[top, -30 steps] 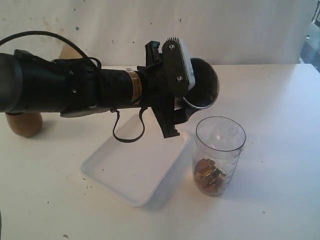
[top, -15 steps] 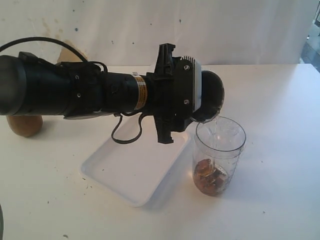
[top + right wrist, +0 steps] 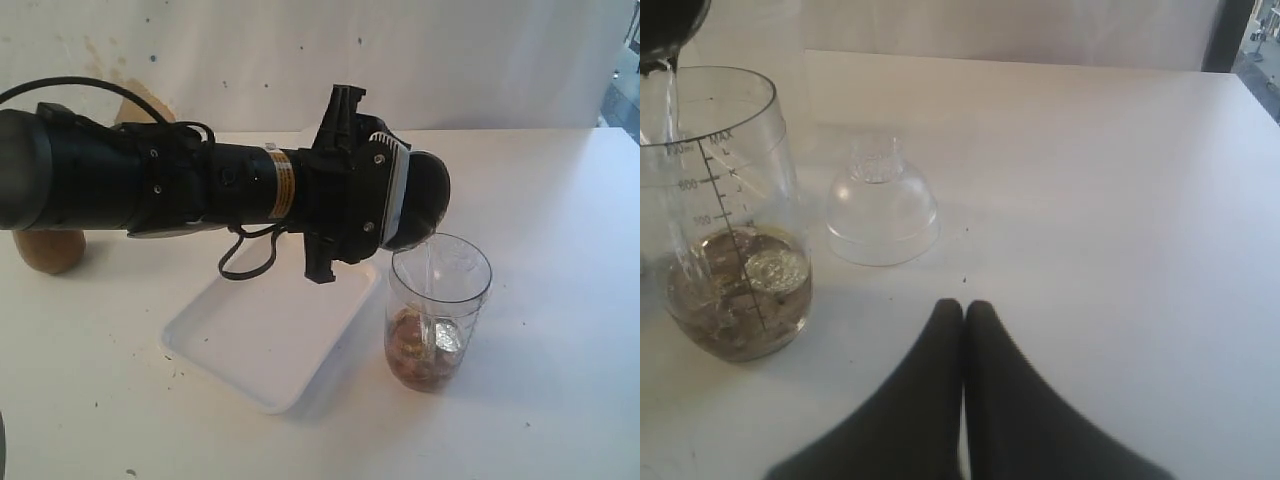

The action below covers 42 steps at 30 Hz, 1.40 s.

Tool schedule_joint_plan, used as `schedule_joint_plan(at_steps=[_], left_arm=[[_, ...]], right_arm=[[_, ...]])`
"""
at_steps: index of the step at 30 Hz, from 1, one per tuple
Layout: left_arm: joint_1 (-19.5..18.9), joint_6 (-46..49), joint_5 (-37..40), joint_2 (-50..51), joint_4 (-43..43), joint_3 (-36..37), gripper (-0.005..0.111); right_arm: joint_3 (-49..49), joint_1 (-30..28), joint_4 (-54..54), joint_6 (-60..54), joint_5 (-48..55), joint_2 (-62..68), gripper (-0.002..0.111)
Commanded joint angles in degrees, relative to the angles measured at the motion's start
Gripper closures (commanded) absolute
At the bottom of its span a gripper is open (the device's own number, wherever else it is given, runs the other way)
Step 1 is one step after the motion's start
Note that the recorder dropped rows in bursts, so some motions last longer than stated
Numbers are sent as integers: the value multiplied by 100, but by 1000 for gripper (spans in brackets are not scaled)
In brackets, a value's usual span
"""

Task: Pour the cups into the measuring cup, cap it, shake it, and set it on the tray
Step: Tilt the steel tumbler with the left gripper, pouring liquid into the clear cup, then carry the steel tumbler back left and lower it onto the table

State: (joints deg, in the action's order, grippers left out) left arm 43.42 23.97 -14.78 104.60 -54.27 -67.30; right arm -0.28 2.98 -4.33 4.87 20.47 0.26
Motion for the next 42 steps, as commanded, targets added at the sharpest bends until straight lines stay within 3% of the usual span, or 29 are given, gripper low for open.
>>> schedule_joint_plan(at_steps=[1, 9, 15, 23, 29, 31, 36, 42], left_arm=[[14, 297, -240, -138, 21, -81, 107], [14, 563, -292, -138, 81, -81, 107], [14, 45, -680, -138, 850, -81, 107], [14, -2098, -612, -138, 1620, -81, 107], [-107, -4941, -718, -138, 1676, -70, 107], [-225, -5675, -853, -138, 1676, -48, 107], [-687, -6312, -1913, -267, 1676, 402, 107], [-1388, -6192, -2189, -777, 1676, 1197, 107]], right_arm=[[28, -34, -17, 9, -40, -26, 108], [28, -34, -17, 9, -40, -26, 108], [28, -34, -17, 9, -40, -26, 108], [28, -34, -17, 9, -40, -26, 108], [28, -34, -17, 9, -40, -26, 108], [28, -34, -17, 9, -40, -26, 108], [28, -34, -17, 9, -40, -26, 108], [28, -34, -17, 9, -40, -26, 108]])
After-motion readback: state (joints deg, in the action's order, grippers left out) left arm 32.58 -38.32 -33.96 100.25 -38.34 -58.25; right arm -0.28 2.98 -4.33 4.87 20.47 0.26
